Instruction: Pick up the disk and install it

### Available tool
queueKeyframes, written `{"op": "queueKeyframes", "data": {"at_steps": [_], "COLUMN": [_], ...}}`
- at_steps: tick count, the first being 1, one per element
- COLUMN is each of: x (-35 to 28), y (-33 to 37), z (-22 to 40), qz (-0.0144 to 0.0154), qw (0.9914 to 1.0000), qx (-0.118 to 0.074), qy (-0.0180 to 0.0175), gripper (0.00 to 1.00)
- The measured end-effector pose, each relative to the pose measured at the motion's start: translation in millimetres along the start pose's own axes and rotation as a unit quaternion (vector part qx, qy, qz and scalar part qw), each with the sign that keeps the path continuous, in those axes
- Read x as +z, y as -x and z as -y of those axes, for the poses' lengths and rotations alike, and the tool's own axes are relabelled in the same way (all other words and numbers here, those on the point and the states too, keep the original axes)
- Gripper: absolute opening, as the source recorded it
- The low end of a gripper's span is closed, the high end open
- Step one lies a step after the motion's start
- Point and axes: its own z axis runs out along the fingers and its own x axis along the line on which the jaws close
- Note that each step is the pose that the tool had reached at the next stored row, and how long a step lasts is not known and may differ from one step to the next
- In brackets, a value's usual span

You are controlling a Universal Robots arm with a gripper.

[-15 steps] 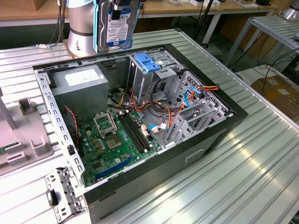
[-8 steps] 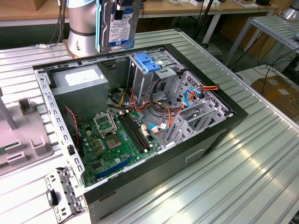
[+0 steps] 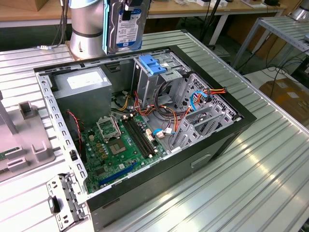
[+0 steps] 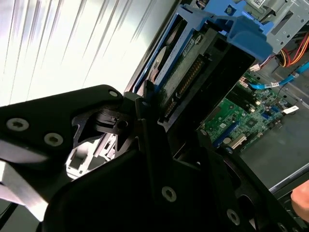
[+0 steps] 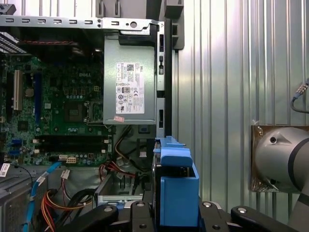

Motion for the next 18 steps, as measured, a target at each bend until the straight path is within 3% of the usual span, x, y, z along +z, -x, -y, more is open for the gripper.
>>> {"op": "queueKeyframes", "data": {"at_steps": [3,13,18], "x": [-0.1,-0.7,-0.9], "y": [-1.4,-14.9,-18.1], "z": [3.4,5.3,6.1], "qz": [0.0,0.0,0.0], "qw": [1.0,1.0,1.0], "qx": [0.0,0.0,0.0], "qy": [0.0,0.0,0.0], "gripper": [0.36,0.36,0.36]}}
